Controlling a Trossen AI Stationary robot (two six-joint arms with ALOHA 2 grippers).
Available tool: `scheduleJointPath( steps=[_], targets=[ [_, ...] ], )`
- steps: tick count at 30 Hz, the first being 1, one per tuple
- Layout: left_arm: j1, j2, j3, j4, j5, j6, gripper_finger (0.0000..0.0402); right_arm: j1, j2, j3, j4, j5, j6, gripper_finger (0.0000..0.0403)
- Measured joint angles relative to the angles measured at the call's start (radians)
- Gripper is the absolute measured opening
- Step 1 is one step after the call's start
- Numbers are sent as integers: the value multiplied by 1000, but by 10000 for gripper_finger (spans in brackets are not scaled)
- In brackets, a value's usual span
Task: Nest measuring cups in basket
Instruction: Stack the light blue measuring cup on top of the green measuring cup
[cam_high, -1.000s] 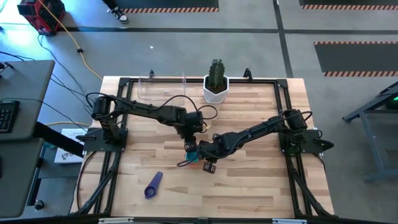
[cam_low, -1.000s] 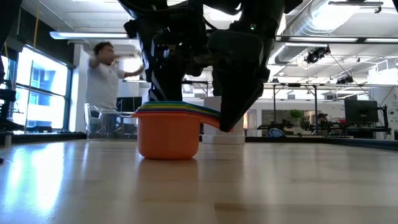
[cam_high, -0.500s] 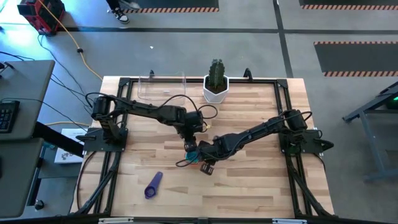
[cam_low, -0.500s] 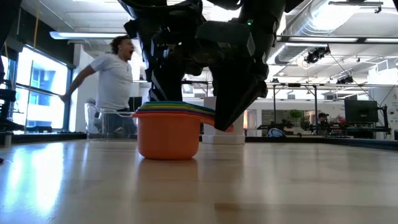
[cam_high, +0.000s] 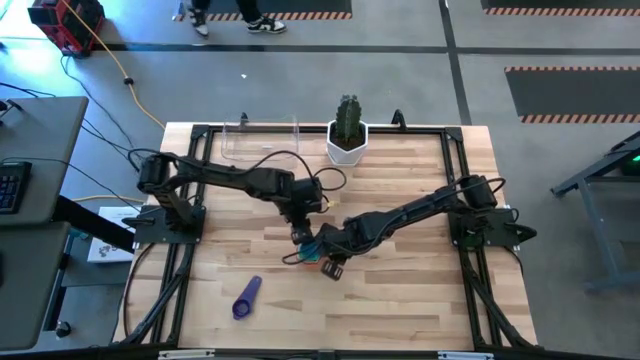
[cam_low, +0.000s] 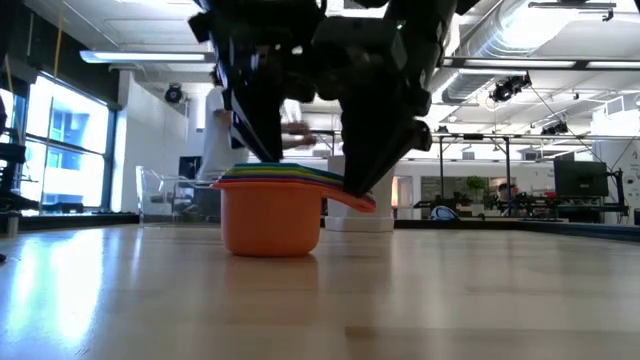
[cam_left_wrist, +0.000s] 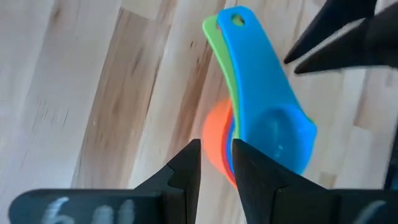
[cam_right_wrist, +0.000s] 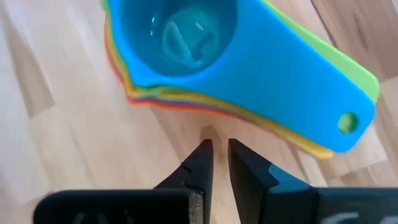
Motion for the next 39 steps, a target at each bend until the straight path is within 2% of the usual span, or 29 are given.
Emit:
scheduleJointPath(
  steps=[6,12,17,24,33,39],
  targets=[
    [-7,-94,0,-49,-6,-60,81,14,-37,0,-2,-4,14,41],
    [-40,-200,0,-170,-44,-151,81,25,-68,0,-6,22,16,41],
    [-97,-285,0,-313,-124,-256,81,28,-79,-1,-10,33,11,41],
    [-205,-380,0,-453,-157,-445,81,28,-79,-2,-12,35,-34,41],
    [-345,-401,-1,-573,-171,-682,81,28,-79,-2,1,35,-145,41],
    [-455,-402,-33,-558,-171,-876,81,28,-79,-2,7,35,-176,41]
  ],
)
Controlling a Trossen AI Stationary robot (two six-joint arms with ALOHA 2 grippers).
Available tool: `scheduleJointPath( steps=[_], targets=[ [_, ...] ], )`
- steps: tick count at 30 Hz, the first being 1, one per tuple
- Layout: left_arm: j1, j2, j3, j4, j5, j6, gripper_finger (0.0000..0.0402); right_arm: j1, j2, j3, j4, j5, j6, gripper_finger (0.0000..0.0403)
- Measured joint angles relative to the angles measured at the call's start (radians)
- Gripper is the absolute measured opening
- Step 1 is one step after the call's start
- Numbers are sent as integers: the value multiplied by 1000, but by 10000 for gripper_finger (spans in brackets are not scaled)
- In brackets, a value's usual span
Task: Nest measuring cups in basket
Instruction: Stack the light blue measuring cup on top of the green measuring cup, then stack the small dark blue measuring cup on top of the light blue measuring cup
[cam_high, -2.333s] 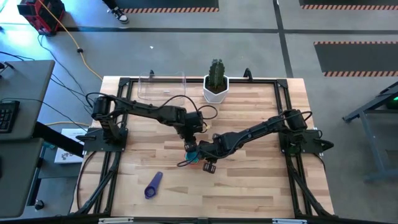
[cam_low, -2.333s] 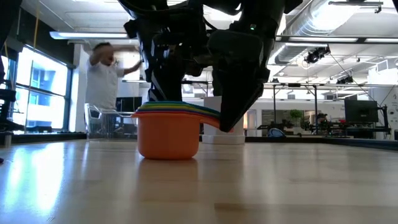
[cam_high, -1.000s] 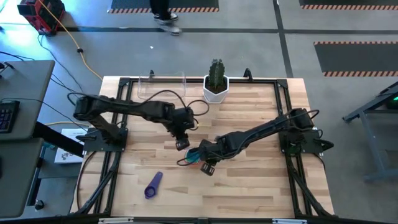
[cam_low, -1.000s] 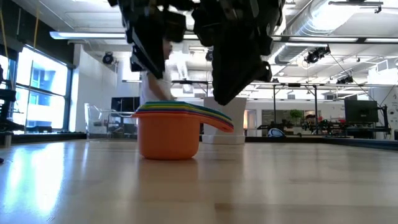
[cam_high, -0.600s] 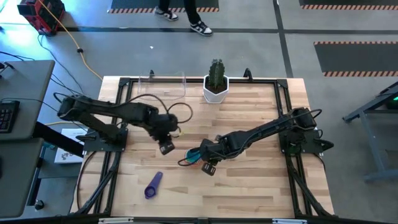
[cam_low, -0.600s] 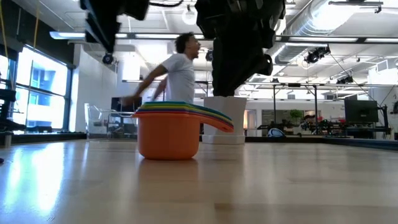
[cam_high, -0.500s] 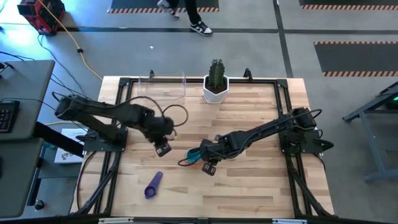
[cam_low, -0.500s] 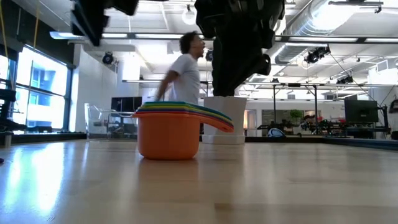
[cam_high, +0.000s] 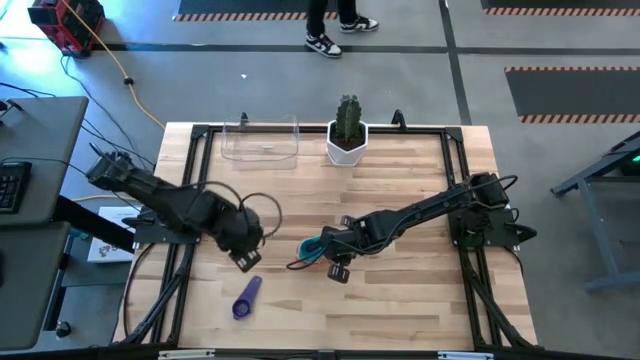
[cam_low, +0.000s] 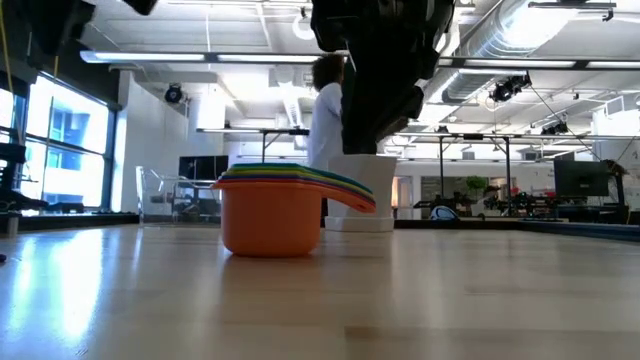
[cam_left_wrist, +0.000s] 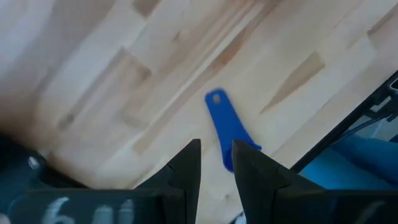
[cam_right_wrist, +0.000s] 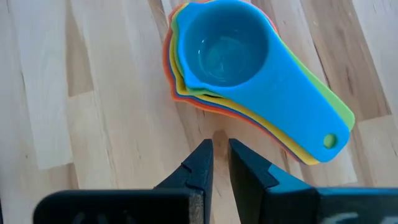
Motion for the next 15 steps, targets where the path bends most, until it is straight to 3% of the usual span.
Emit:
scheduleJointPath(
  steps=[6,15],
  targets=[
    [-131,0,-72,62,-1,-245,81,0,0,0,1,-4,-45,41],
    [-290,4,-148,140,-2,-497,81,0,0,0,1,-5,-53,41]
  ],
)
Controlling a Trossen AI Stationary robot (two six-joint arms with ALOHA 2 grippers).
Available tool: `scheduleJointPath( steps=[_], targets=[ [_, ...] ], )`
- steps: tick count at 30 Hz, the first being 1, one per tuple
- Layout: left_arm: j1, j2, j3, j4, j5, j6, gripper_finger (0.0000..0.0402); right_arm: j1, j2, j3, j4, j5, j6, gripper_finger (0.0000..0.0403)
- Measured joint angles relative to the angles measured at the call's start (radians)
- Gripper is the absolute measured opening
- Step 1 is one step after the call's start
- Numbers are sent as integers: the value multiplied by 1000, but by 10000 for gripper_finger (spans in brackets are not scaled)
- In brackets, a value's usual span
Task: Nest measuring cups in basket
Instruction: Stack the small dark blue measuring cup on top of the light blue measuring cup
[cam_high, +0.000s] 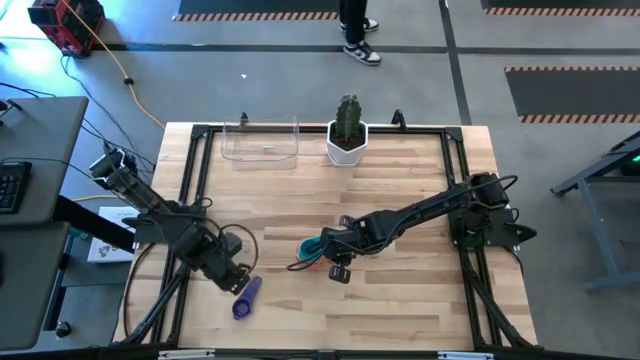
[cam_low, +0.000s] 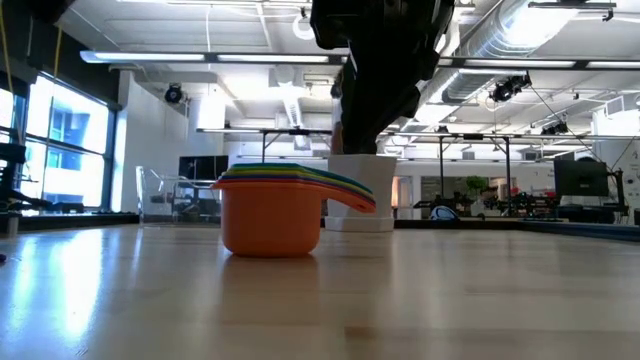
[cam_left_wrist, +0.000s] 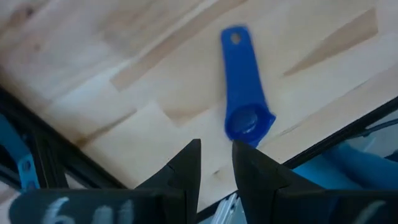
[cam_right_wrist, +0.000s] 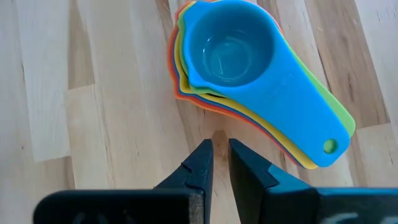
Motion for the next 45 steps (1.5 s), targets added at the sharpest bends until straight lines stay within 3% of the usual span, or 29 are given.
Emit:
scheduleJointPath(
  steps=[16,26,45],
  targets=[
    [-108,203,-11,243,16,-111,81,0,0,0,1,-5,7,41],
    [-133,305,-11,274,54,-213,81,0,0,0,1,-5,7,41],
    [-132,451,-10,305,69,-268,81,0,0,0,0,-6,8,41]
  ],
)
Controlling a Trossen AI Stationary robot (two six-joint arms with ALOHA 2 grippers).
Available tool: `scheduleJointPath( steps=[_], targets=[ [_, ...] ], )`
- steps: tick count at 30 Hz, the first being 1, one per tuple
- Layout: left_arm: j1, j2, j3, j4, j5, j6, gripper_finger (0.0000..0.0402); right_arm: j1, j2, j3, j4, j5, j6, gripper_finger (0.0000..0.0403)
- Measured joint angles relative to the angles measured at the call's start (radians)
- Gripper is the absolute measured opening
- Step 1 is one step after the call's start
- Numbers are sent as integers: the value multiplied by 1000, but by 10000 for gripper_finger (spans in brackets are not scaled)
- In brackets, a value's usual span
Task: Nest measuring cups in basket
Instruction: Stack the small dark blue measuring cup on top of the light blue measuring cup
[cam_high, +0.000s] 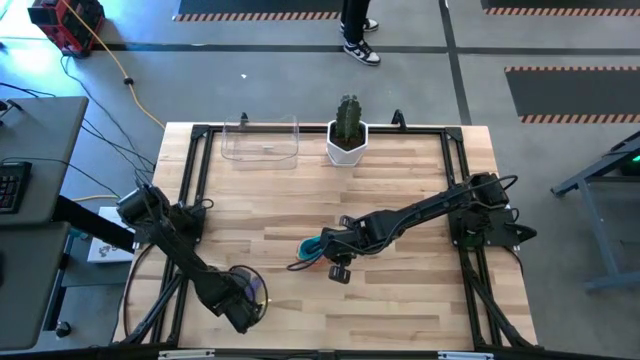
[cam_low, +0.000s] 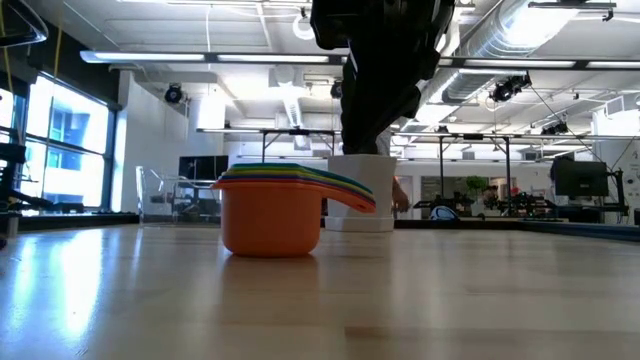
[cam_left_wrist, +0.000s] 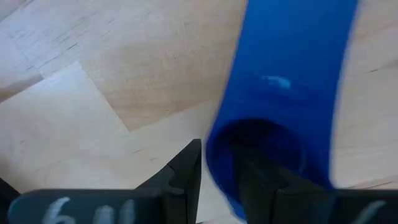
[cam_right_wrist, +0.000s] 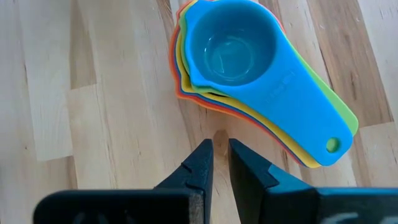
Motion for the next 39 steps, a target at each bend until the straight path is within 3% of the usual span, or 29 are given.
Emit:
scheduleJointPath(
  steps=[4,11,18,24,34,39],
  targets=[
    [2,3,0,0,0,2,71,0,0,0,0,0,0,41],
    [3,-3,4,3,-1,55,9,0,0,0,0,0,0,41],
    [11,-8,9,1,-6,93,5,0,0,0,0,7,2,41],
    [62,-60,27,-14,-114,158,3,-2,-48,-1,-4,12,31,41],
    [236,-142,27,-17,-223,401,4,-30,-168,-1,-15,166,95,41],
    [342,-160,64,-12,-246,604,4,-62,-197,-1,-14,173,98,41]
  ],
)
